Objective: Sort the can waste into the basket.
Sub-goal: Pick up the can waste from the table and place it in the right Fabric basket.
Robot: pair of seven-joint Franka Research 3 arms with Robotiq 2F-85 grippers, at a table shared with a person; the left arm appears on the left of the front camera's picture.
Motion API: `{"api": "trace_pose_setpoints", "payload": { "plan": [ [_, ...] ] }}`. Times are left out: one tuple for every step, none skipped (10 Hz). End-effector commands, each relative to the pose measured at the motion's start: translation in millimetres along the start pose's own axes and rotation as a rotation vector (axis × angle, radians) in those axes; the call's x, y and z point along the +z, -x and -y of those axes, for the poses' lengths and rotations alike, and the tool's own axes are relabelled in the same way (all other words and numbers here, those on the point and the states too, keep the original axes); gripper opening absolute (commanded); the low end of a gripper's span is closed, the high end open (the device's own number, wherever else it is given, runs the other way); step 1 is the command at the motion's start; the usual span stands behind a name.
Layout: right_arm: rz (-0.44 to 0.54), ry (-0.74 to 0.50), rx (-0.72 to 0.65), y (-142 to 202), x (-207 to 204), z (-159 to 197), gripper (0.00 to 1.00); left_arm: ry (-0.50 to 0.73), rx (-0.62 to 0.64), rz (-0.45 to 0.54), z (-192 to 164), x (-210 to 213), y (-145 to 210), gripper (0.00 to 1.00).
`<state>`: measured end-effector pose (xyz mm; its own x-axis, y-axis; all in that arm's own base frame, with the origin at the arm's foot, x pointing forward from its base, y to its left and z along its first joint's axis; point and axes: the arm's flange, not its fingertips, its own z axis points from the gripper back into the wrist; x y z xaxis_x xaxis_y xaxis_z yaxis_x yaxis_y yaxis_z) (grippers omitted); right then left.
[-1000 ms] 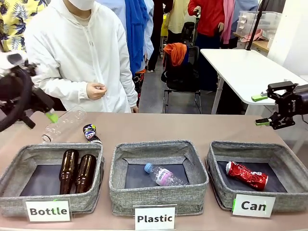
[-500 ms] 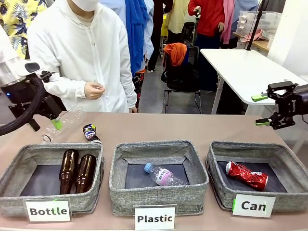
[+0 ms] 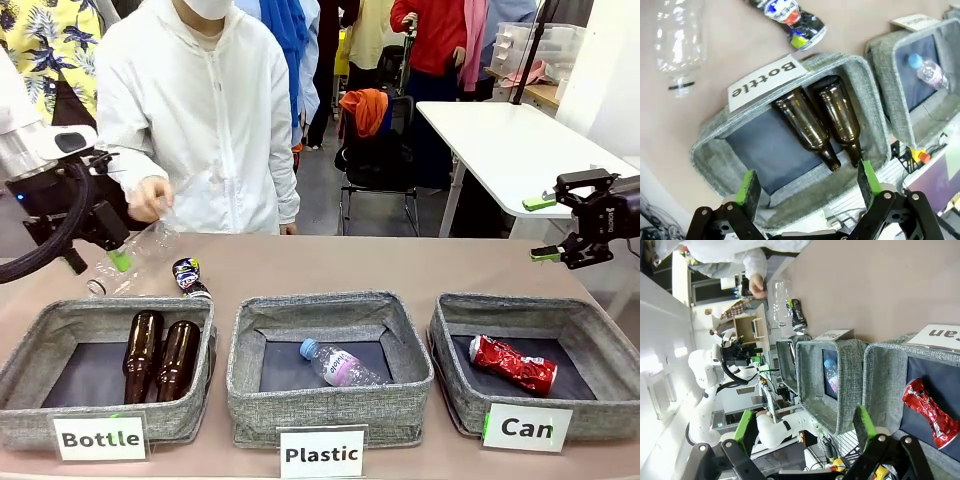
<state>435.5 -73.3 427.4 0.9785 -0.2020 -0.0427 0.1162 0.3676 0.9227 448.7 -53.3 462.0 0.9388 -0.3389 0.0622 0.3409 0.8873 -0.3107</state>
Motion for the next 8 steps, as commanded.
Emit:
{"api": "trace_pose_setpoints", "payload": {
  "plan": [
    [-0.003, 0.000, 0.024, -0.3, 2.4, -0.6, 1.00, 0.055, -0.063, -0.022, 6.1, 7.9, -24.9, 1.00],
    [-0.003, 0.000, 0.024, -0.3, 2.4, -0.6, 1.00, -0.047, -0.036, -0.045, 18.6, 2.4, -40.7, 1.00],
    [-0.003, 0.000, 0.024, -0.3, 2.4, -0.6, 1.00, -0.114, -0.037, -0.042, 29.3, -2.6, -53.0, 1.00],
    [-0.003, 0.000, 0.024, -0.3, 2.4, -0.6, 1.00, -0.097, -0.045, -0.053, 22.2, 10.8, -53.1, 1.00],
    [-0.003, 0.000, 0.024, -0.3, 2.4, -0.6, 1.00, -0.043, -0.009, 0.006, 4.6, 40.4, -31.7, 1.00],
    [-0.003, 0.000, 0.024, -0.3, 2.4, -0.6, 1.00, -0.034, 0.069, 0.164, -10.1, 73.4, 18.4, 1.00],
    [-0.003, 0.000, 0.024, -0.3, 2.4, -0.6, 1.00, -0.033, 0.133, 0.278, -19.9, 90.2, 63.6, 1.00],
    [-0.003, 0.000, 0.024, -0.3, 2.4, -0.6, 1.00, -0.019, 0.182, 0.331, -31.5, 97.6, 99.6, 1.00]
  ]
}}
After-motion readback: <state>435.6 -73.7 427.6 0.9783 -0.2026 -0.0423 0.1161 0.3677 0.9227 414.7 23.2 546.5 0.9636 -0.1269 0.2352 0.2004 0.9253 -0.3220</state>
